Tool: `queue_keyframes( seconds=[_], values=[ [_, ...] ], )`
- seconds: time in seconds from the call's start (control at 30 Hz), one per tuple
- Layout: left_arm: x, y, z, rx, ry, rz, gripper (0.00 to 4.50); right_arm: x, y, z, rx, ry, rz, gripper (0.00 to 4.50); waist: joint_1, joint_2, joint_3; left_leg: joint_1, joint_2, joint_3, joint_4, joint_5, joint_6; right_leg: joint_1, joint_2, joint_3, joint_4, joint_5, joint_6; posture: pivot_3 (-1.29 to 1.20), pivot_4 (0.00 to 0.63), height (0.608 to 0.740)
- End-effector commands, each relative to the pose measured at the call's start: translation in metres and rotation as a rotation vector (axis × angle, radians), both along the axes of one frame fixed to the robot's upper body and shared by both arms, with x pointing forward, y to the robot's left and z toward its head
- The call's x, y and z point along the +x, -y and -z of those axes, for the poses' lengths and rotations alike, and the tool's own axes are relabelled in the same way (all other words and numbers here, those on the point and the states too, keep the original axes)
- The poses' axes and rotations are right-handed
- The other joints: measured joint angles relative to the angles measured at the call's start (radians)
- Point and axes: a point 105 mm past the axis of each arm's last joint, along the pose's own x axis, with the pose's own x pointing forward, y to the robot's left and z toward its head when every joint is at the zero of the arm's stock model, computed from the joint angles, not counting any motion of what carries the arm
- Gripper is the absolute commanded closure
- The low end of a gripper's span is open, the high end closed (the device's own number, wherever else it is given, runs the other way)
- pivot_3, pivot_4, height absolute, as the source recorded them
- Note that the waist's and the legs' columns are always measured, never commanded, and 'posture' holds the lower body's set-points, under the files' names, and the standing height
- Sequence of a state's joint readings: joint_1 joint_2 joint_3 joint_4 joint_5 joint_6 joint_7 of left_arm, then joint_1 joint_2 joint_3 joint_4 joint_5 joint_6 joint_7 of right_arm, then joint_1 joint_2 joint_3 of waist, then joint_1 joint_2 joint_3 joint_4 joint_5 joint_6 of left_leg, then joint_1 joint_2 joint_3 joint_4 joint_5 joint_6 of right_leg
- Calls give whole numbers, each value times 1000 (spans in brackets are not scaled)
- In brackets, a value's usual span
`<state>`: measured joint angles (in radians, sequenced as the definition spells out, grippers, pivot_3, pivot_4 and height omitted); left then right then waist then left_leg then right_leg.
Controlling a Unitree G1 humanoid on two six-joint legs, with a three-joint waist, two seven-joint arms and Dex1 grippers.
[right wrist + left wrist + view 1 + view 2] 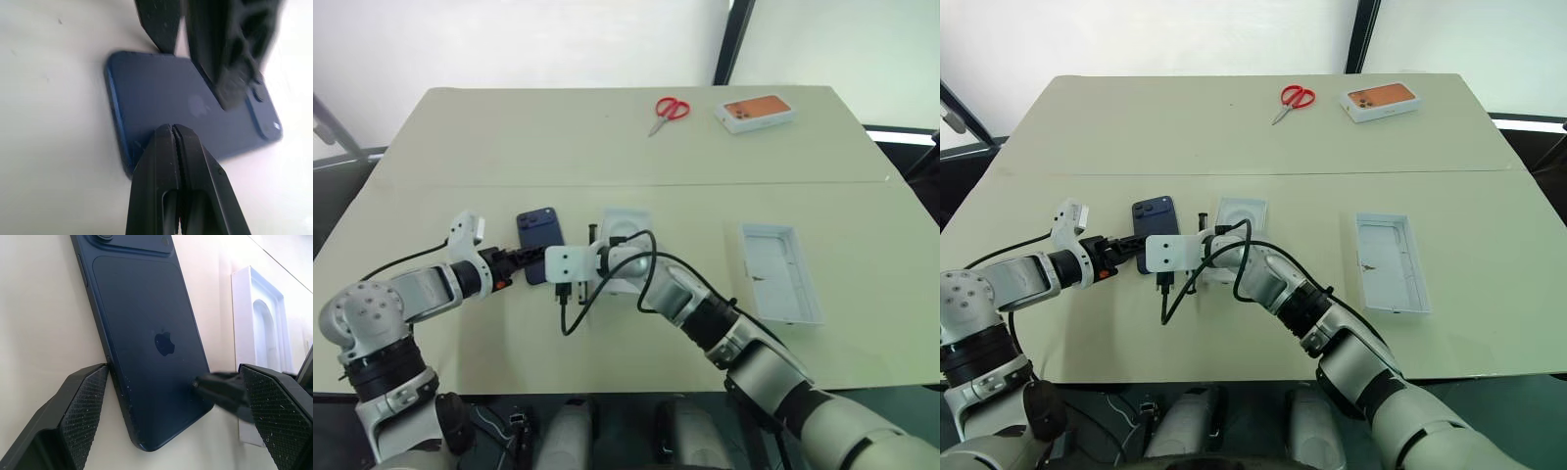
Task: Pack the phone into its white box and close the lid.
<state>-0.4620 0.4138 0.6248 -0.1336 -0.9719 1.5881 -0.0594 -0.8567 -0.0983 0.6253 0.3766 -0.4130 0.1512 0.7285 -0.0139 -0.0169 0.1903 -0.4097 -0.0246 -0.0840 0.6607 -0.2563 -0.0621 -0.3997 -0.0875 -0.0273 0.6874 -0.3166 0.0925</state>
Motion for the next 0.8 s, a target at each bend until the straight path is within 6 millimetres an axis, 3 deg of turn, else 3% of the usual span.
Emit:
queue_keyframes(
  seconds=[0.03, 0.33, 0.53, 0.8],
  values=[
    [-6, 0, 9, -2, -43, 13, 0, -1, 0, -28, 24, 63, -45, 4440, -1, 0, 0, 0, 0, 0, 0, 0, 0, 0, 0, 0, 0, 0, 0, 0, 150, 698],
    [-7, 2, 12, 1, -48, 16, 0, 1, 31, -25, -121, 83, -76, 4440, -3, 0, 0, 0, 0, 0, 0, 0, 0, 0, 0, 0, 0, 0, 0, 0, 150, 698],
    [-7, 2, 11, -1, -41, 14, 0, 0, 11, -38, -59, 96, -72, 4440, -3, 0, 0, 0, 1, 0, 0, 0, 0, 0, 0, 0, 0, 0, 0, 0, 150, 698],
    [-8, 4, 10, -14, -30, 12, 0, 15, -11, -29, -45, 79, -14, 4440, -1, 0, 0, 0, 0, 0, 0, 0, 0, 0, 0, 0, 0, 0, 0, 0, 150, 698]
  ],
)
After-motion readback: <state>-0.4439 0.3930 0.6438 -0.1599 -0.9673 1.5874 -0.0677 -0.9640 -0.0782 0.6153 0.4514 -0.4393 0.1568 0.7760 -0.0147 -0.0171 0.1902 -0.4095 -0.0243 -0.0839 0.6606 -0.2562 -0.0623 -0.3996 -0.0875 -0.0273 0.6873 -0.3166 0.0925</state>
